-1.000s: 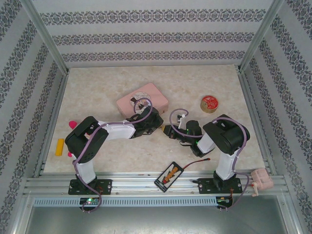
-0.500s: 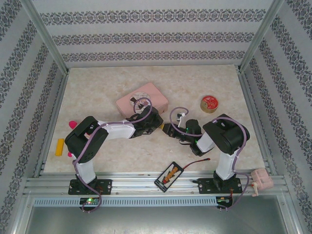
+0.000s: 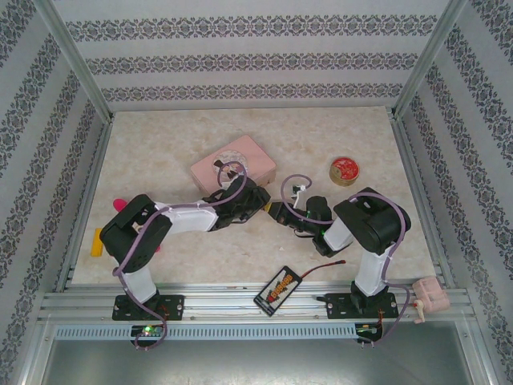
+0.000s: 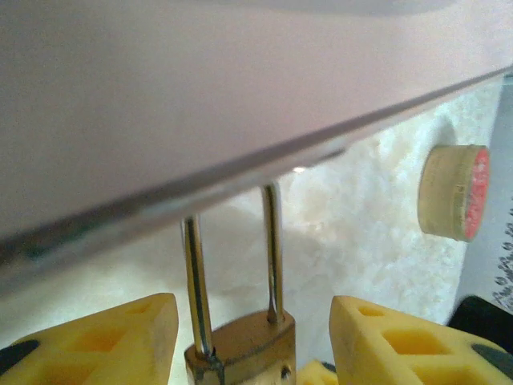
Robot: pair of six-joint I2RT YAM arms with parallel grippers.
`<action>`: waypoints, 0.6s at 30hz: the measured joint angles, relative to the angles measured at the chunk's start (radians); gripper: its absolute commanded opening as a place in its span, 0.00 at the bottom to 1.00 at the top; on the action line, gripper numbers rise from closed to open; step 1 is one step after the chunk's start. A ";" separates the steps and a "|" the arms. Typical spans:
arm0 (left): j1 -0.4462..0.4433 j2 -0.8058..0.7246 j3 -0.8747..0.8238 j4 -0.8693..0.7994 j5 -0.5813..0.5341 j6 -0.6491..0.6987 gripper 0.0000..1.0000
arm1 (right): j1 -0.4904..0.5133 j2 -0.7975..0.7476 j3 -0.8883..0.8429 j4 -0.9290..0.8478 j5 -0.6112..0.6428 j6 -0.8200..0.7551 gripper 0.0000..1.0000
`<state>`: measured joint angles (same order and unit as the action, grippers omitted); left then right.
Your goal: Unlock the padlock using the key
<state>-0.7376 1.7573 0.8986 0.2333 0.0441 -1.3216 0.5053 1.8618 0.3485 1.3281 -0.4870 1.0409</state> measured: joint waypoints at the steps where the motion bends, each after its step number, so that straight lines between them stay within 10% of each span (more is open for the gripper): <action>1: 0.000 -0.011 -0.014 0.016 -0.003 0.005 0.53 | -0.002 0.000 0.000 0.001 0.000 0.010 0.04; 18: 0.000 -0.056 -0.102 0.163 -0.074 0.043 0.49 | -0.006 0.000 0.001 0.005 0.000 0.110 0.03</action>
<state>-0.7376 1.7008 0.7967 0.3958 -0.0299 -1.2785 0.4988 1.8618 0.3492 1.3327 -0.4873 1.1507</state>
